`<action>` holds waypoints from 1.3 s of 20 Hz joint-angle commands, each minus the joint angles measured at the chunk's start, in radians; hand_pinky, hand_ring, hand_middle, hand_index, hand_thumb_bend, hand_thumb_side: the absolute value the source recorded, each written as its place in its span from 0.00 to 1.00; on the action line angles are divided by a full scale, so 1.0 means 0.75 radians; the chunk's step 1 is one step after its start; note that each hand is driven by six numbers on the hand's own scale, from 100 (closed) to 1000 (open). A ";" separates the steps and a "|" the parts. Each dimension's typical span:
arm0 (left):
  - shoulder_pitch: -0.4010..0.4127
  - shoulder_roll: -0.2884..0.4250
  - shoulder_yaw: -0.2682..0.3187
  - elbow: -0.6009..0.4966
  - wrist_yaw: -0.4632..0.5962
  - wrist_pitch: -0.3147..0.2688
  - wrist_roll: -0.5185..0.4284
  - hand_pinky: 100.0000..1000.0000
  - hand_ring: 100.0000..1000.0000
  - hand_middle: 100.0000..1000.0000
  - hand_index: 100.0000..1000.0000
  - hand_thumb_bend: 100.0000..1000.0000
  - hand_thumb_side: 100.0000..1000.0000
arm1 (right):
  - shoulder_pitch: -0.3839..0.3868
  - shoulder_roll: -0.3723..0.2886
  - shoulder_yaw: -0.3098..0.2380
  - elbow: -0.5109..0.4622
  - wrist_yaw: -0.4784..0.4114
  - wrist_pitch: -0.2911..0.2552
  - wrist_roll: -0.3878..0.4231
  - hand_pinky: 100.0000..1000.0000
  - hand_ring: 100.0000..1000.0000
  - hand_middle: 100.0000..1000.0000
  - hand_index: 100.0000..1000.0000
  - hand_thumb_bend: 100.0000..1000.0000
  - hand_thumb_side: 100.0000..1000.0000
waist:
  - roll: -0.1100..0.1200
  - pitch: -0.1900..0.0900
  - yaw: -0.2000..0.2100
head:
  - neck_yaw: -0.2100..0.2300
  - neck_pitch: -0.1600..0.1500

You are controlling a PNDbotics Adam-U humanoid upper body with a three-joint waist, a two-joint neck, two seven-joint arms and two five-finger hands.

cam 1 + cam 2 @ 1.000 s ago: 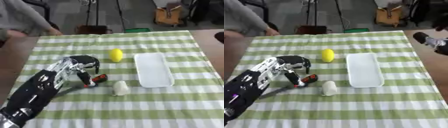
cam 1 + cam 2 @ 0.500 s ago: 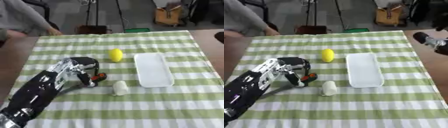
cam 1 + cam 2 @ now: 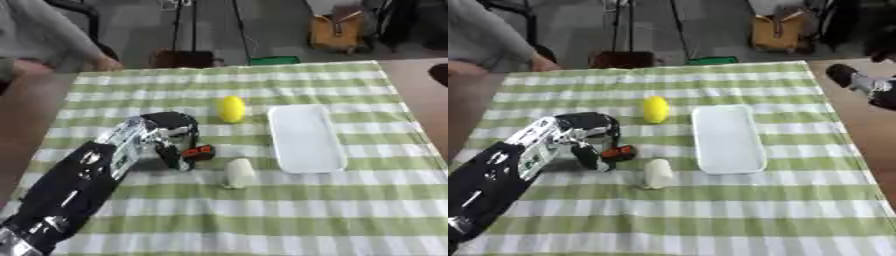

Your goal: Pick up objects on the table and place them in the box.

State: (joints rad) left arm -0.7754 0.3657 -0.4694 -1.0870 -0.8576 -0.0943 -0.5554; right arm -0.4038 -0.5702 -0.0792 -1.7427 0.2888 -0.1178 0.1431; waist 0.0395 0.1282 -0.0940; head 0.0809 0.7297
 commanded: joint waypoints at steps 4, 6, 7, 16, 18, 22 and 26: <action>-0.095 0.130 0.018 -0.165 0.104 0.015 -0.153 0.84 0.79 0.73 0.37 0.00 0.19 | -0.013 -0.039 -0.010 -0.016 -0.005 -0.002 -0.002 0.49 0.53 0.63 0.84 0.65 0.47 | -0.002 -0.028 0.002 | -0.006 0.007; -0.125 0.156 0.025 -0.221 0.128 0.019 -0.201 0.85 0.79 0.73 0.37 0.00 0.19 | -0.012 -0.040 -0.009 -0.014 -0.006 -0.002 -0.002 0.49 0.53 0.63 0.84 0.65 0.47 | -0.001 -0.030 0.003 | -0.008 0.010; -0.139 0.167 0.029 -0.248 0.137 0.022 -0.221 0.85 0.80 0.73 0.37 0.00 0.19 | -0.012 -0.041 -0.009 -0.013 -0.006 -0.002 -0.001 0.49 0.53 0.63 0.84 0.65 0.47 | 0.000 -0.031 0.003 | -0.009 0.011; -0.273 0.044 0.069 -0.252 0.045 0.046 -0.173 0.85 0.79 0.73 0.35 0.00 0.17 | -0.016 -0.035 -0.002 -0.012 -0.009 -0.005 0.004 0.48 0.53 0.63 0.84 0.65 0.47 | 0.000 -0.037 -0.013 | 0.002 0.014; -0.295 -0.009 0.084 -0.207 0.020 0.039 -0.134 0.85 0.79 0.73 0.35 0.00 0.17 | -0.022 -0.031 0.002 -0.013 -0.010 -0.006 0.008 0.48 0.53 0.63 0.84 0.65 0.47 | 0.001 -0.035 -0.024 | 0.010 0.012; -0.331 -0.114 0.117 -0.099 -0.051 0.026 -0.035 0.85 0.78 0.73 0.35 0.00 0.17 | -0.037 -0.024 0.013 -0.014 -0.014 -0.010 0.020 0.48 0.53 0.63 0.84 0.65 0.47 | 0.004 -0.026 -0.056 | 0.031 0.003; -0.367 -0.201 0.154 -0.015 -0.134 0.024 0.066 0.85 0.78 0.73 0.35 0.00 0.17 | -0.057 -0.018 0.022 -0.018 -0.019 -0.013 0.029 0.48 0.53 0.63 0.84 0.65 0.47 | 0.012 -0.015 -0.096 | 0.056 -0.006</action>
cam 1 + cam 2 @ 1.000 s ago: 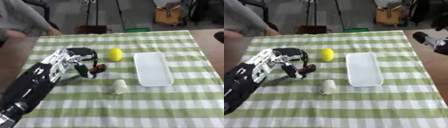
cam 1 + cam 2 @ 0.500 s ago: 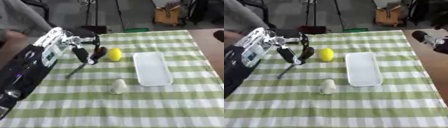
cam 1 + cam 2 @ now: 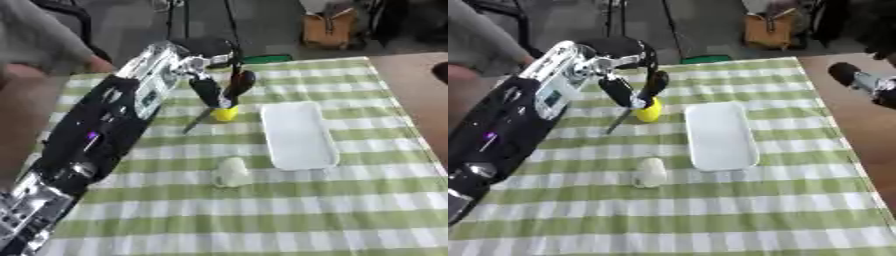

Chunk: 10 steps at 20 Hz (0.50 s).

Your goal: Pick up objects on the table and place them in the box.

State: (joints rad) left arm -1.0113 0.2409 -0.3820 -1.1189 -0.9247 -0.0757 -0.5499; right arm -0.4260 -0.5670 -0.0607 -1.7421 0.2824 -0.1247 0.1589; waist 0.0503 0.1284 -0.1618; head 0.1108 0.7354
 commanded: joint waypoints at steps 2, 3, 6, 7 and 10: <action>-0.068 -0.067 0.057 0.060 -0.079 -0.001 0.108 0.85 0.77 0.73 0.35 0.00 0.17 | -0.037 -0.020 0.002 -0.020 -0.012 -0.005 0.012 0.48 0.53 0.63 0.84 0.65 0.47 | 0.001 -0.012 -0.022 | 0.025 -0.018; -0.076 -0.083 0.070 0.073 -0.094 0.004 0.136 0.85 0.77 0.73 0.35 0.00 0.17 | -0.042 -0.018 0.005 -0.021 -0.013 -0.006 0.015 0.48 0.53 0.63 0.84 0.65 0.47 | 0.003 -0.010 -0.031 | 0.031 -0.020; -0.093 -0.119 0.098 0.104 -0.120 0.014 0.212 0.84 0.76 0.74 0.36 0.00 0.18 | -0.052 -0.014 0.009 -0.023 -0.015 -0.007 0.020 0.48 0.53 0.63 0.84 0.65 0.47 | 0.005 -0.005 -0.052 | 0.042 -0.026; -0.101 -0.133 0.107 0.111 -0.121 0.017 0.238 0.84 0.76 0.74 0.36 0.00 0.19 | -0.056 -0.013 0.011 -0.024 -0.016 -0.008 0.022 0.48 0.53 0.63 0.84 0.65 0.47 | 0.006 -0.002 -0.061 | 0.047 -0.028; -0.117 -0.158 0.116 0.121 -0.125 0.012 0.291 0.84 0.76 0.74 0.37 0.00 0.19 | -0.065 -0.013 0.014 -0.025 -0.017 -0.009 0.025 0.48 0.53 0.63 0.84 0.65 0.47 | 0.010 0.002 -0.080 | 0.055 -0.030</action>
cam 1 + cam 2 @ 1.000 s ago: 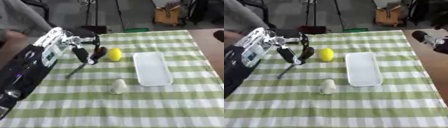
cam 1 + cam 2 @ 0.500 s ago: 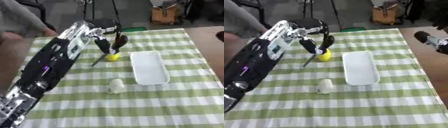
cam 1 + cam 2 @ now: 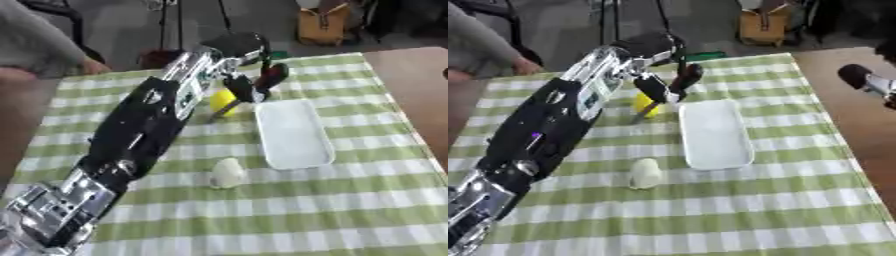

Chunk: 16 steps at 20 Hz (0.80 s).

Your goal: Pick up objects on the table and place them in the box.

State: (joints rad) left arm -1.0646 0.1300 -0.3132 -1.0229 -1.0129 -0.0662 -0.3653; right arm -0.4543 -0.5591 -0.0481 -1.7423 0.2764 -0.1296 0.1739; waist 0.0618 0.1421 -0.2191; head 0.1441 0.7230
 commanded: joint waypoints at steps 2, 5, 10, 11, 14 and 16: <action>-0.055 -0.029 0.025 -0.008 -0.007 -0.005 0.064 0.84 0.76 0.74 0.39 0.00 0.20 | -0.034 -0.022 0.000 -0.025 -0.010 -0.004 0.008 0.48 0.53 0.63 0.84 0.65 0.47 | -0.002 -0.013 -0.018 | 0.017 -0.016; -0.056 -0.056 0.019 0.004 -0.007 -0.019 0.064 0.84 0.76 0.74 0.42 0.00 0.21 | -0.042 -0.020 0.004 -0.027 -0.012 -0.006 0.012 0.48 0.53 0.63 0.84 0.65 0.47 | 0.003 -0.009 -0.035 | 0.024 -0.020; -0.031 -0.098 -0.005 0.049 -0.038 -0.065 0.004 0.86 0.79 0.76 0.52 0.00 0.23 | -0.049 -0.018 0.005 -0.030 -0.013 -0.006 0.014 0.48 0.53 0.63 0.84 0.65 0.47 | 0.009 -0.004 -0.053 | 0.028 -0.022; -0.019 -0.110 -0.010 0.071 -0.058 -0.080 -0.022 0.86 0.80 0.76 0.54 0.00 0.24 | -0.050 -0.018 0.006 -0.030 -0.014 -0.007 0.014 0.48 0.53 0.63 0.84 0.64 0.48 | 0.011 -0.004 -0.057 | 0.028 -0.022; 0.014 -0.141 -0.002 0.136 -0.123 -0.107 -0.049 0.86 0.80 0.77 0.60 0.00 0.25 | -0.051 -0.016 0.006 -0.031 -0.015 -0.007 0.015 0.48 0.53 0.63 0.84 0.64 0.48 | 0.013 -0.003 -0.064 | 0.028 -0.024; 0.036 -0.161 0.009 0.182 -0.164 -0.119 -0.038 0.86 0.80 0.77 0.61 0.00 0.25 | -0.053 -0.015 0.007 -0.032 -0.015 -0.007 0.016 0.48 0.53 0.63 0.84 0.64 0.48 | 0.013 -0.001 -0.068 | 0.027 -0.026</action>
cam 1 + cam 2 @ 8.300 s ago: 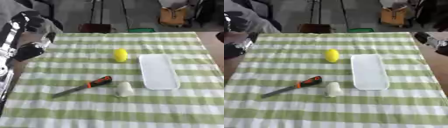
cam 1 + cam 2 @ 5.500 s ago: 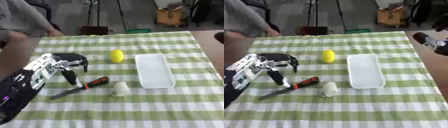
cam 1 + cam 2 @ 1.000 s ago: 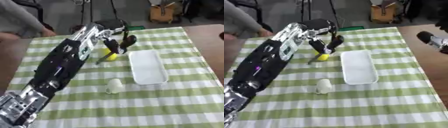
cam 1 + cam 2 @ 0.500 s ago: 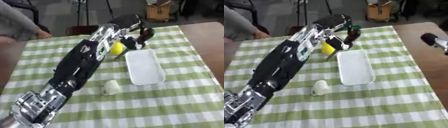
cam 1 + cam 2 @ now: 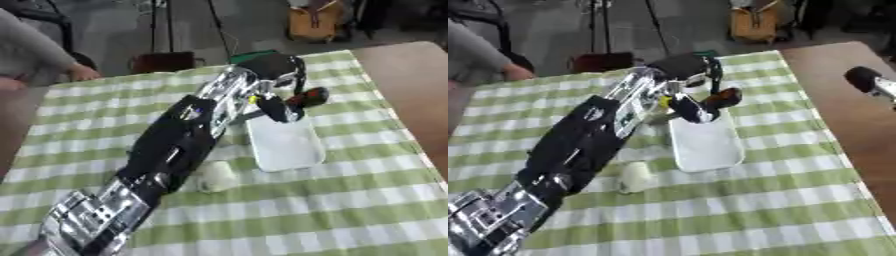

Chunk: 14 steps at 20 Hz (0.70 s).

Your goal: Pick up objects on the table and place them in the box.

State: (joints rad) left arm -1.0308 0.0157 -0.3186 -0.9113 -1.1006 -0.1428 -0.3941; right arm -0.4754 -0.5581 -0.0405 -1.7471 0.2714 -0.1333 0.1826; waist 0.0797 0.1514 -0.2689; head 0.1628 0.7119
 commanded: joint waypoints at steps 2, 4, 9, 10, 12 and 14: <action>0.012 -0.027 0.029 0.075 -0.082 -0.022 0.029 0.85 0.79 0.77 0.66 0.00 0.27 | -0.027 -0.015 -0.004 -0.027 -0.009 -0.002 0.004 0.48 0.53 0.63 0.84 0.64 0.47 | -0.012 -0.009 -0.006 | 0.001 -0.015; 0.026 -0.041 0.040 0.108 -0.114 -0.024 0.064 0.85 0.79 0.78 0.72 0.00 0.29 | -0.030 -0.014 -0.003 -0.027 -0.010 -0.003 0.005 0.48 0.53 0.63 0.84 0.64 0.48 | -0.013 -0.005 -0.010 | 0.001 -0.019; 0.038 -0.060 0.050 0.139 -0.233 -0.031 0.144 0.87 0.82 0.80 0.92 0.23 0.46 | -0.035 -0.012 -0.003 -0.028 -0.011 -0.004 0.006 0.48 0.53 0.63 0.84 0.64 0.48 | -0.017 0.003 -0.023 | 0.006 -0.027; 0.038 -0.060 0.051 0.133 -0.263 -0.034 0.157 0.87 0.82 0.81 0.93 0.26 0.48 | -0.035 -0.012 -0.003 -0.028 -0.011 -0.004 0.006 0.48 0.53 0.63 0.84 0.64 0.48 | -0.018 0.004 -0.025 | 0.007 -0.027; 0.038 -0.059 0.055 0.115 -0.313 -0.036 0.186 0.87 0.83 0.81 0.95 0.38 0.56 | -0.035 -0.011 -0.004 -0.028 -0.012 -0.004 0.005 0.48 0.53 0.63 0.84 0.64 0.48 | -0.019 0.005 -0.026 | 0.007 -0.028; 0.027 -0.050 0.059 0.055 -0.361 -0.016 0.248 0.88 0.84 0.83 1.00 0.65 0.81 | -0.034 -0.010 -0.004 -0.027 -0.013 -0.004 0.005 0.48 0.53 0.63 0.84 0.64 0.48 | -0.020 0.004 -0.026 | 0.006 -0.030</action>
State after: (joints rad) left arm -0.9859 -0.0286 -0.2845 -0.8331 -1.3472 -0.1593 -0.2329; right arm -0.4843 -0.5498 -0.0364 -1.7489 0.2702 -0.1341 0.1860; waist 0.0774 0.1676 -0.2876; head 0.1657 0.7010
